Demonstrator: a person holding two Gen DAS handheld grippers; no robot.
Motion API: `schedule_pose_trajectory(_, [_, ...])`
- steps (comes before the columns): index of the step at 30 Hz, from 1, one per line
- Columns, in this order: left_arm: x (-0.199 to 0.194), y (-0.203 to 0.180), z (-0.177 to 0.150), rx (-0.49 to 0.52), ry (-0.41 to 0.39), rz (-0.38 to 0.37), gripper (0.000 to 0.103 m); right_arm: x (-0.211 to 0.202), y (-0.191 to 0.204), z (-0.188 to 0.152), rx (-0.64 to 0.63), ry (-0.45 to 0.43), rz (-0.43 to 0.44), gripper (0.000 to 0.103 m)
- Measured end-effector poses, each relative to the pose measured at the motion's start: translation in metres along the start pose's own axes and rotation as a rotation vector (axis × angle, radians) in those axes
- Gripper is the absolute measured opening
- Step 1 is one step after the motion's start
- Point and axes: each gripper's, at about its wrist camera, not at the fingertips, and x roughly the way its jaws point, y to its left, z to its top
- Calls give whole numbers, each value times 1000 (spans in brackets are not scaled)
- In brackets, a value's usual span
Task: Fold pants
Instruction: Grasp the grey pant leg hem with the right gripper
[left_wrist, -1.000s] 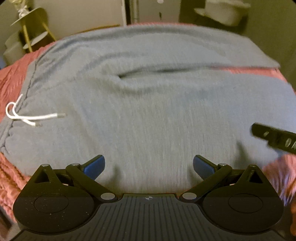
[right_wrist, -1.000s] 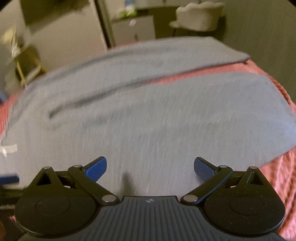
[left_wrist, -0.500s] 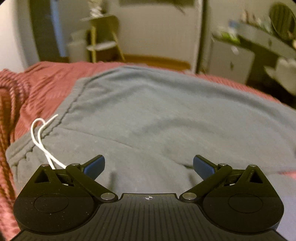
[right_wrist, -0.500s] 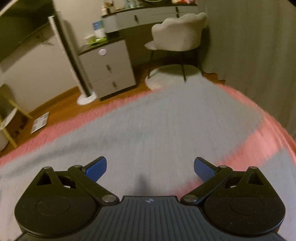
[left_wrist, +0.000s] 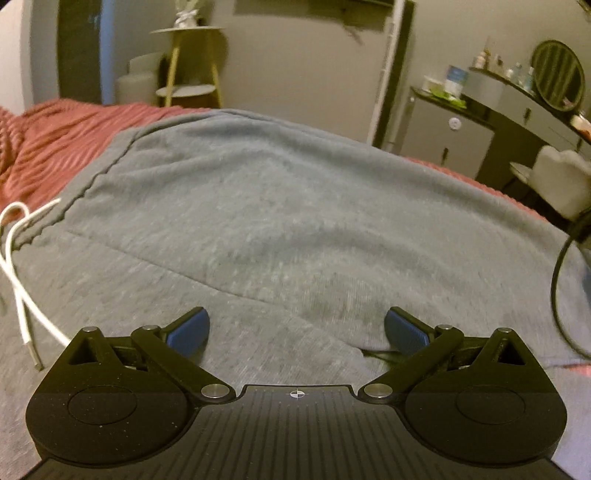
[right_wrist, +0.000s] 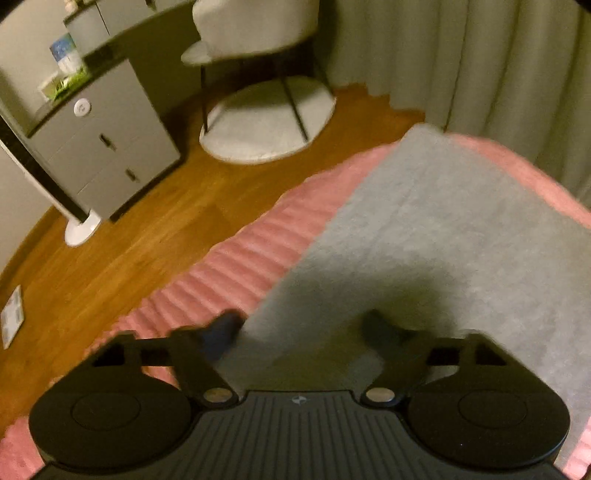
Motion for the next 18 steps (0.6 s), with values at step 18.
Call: schedule_pose_trajectory(18, [-12, 24, 42, -175, 19, -159, 103, -117, -222, -213, 225, -110, 374, 5])
